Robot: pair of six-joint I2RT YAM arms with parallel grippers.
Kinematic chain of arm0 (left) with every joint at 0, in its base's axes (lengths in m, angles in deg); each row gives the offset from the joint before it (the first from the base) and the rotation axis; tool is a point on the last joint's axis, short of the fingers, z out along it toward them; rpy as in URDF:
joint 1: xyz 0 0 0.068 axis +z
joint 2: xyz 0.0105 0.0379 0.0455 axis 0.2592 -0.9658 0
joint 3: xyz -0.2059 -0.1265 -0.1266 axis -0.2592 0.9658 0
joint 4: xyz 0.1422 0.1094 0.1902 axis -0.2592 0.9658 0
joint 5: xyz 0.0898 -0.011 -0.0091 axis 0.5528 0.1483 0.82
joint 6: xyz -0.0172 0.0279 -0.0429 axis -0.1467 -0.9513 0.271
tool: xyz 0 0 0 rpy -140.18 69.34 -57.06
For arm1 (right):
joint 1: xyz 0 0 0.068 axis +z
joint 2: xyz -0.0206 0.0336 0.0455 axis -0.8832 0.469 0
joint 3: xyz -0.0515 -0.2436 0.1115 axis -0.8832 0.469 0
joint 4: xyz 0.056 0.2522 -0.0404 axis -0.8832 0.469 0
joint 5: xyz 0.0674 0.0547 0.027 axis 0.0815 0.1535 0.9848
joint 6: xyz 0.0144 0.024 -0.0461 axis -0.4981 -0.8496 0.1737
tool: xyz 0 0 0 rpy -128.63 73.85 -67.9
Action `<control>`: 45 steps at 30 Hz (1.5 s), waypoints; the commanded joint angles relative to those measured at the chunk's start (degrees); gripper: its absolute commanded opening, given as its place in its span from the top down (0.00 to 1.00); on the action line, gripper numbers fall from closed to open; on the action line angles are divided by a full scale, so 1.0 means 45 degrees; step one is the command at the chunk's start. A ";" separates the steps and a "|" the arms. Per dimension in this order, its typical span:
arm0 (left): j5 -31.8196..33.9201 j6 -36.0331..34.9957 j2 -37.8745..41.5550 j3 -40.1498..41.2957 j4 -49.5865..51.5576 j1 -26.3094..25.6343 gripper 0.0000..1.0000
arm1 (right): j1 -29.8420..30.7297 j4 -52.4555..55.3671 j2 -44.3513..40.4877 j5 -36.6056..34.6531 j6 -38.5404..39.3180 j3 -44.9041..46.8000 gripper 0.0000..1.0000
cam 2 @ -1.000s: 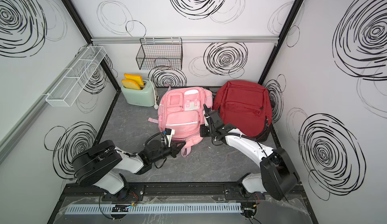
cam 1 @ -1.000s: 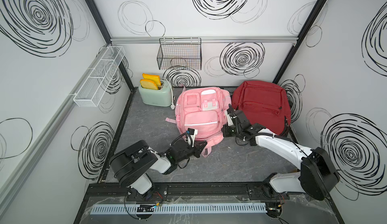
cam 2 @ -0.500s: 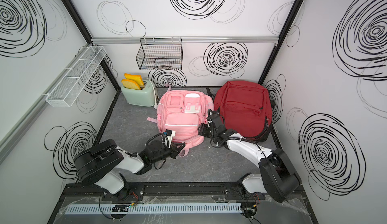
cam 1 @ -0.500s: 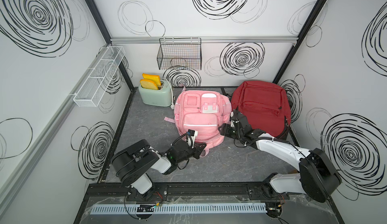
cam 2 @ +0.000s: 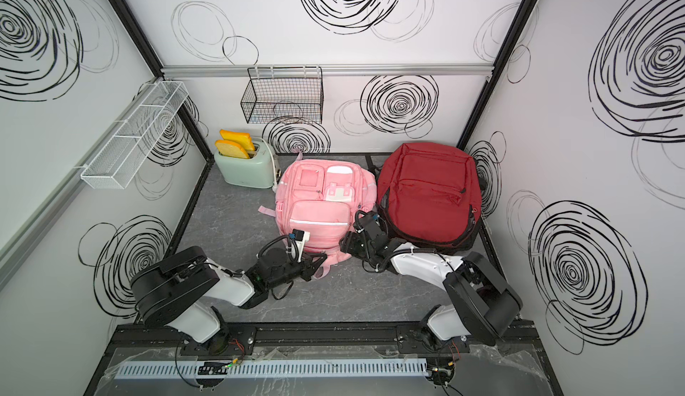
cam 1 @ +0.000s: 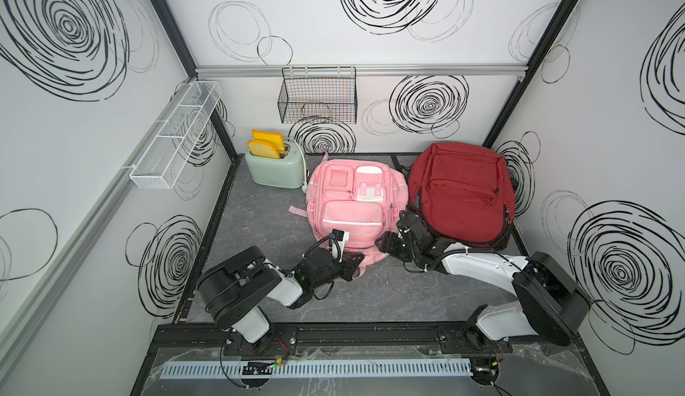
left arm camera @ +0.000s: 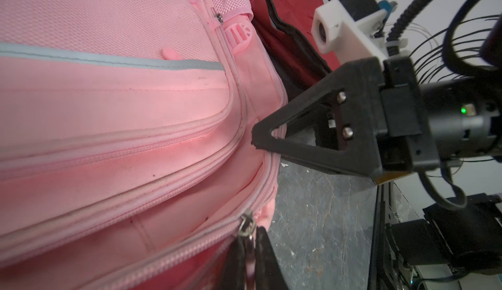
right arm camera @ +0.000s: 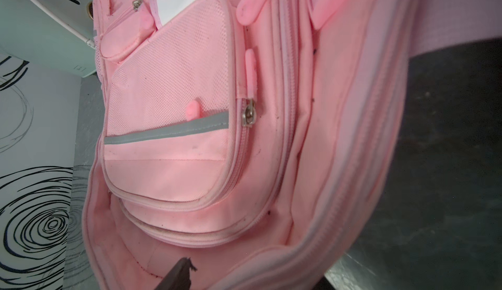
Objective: Zip up the backpack
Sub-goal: Zip the zipper on the backpack.
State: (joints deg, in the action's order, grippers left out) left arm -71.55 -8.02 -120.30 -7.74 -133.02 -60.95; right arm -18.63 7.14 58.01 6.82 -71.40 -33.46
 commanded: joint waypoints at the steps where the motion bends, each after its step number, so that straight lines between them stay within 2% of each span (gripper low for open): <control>1: -0.0173 0.0007 -0.0082 -0.0013 -0.0843 0.0010 1.00 | 0.0758 -0.1345 0.0428 0.0748 -0.0892 -0.0039 0.34; 3: -0.0178 -0.0003 -0.0093 -0.0010 -0.0843 0.0000 1.00 | 0.0987 -0.1222 0.0544 0.0643 -0.0797 -0.0295 0.40; 5: -0.0165 0.0007 -0.0091 -0.0027 -0.0843 0.0009 1.00 | 0.1078 -0.1245 0.0548 0.0575 -0.0685 -0.0361 0.58; 7: -0.0165 0.0007 -0.0077 -0.0017 -0.0841 0.0011 1.00 | 0.1078 -0.1183 0.0451 0.0434 -0.0489 -0.0390 0.82; 10: -0.0146 -0.0011 -0.0061 -0.0017 -0.0824 -0.0001 1.00 | 0.1079 -0.0326 0.0180 -0.0180 0.0226 -0.0783 0.99; 16: -0.0099 0.0005 -0.0023 0.0030 -0.0804 0.0007 1.00 | 0.1084 0.1665 -0.0509 -0.1783 0.2405 -0.1993 1.00; 24: -0.0070 -0.0009 -0.0003 0.0030 -0.0804 0.0005 1.00 | 0.1103 0.3974 -0.0706 -0.2738 0.5728 -0.4529 1.00; 30: -0.0048 -0.0010 0.0002 0.0027 -0.0784 0.0010 1.00 | 0.1101 0.5707 -0.0689 -0.4584 0.7359 -0.5935 1.00; 39: 0.0001 0.0007 0.0035 0.0049 -0.0765 0.0026 1.00 | 0.0742 0.7733 -0.0163 -0.7617 0.7914 -0.6586 1.00; 45: 0.0048 0.0007 0.0034 0.0041 -0.0709 0.0024 1.00 | -0.0171 0.7081 -0.0272 -0.7473 0.7853 -0.5972 1.00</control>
State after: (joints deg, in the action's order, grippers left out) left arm -71.15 -7.84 -120.04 -8.27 -137.83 -60.76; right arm -16.56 42.57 58.36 -17.79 -38.17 -60.13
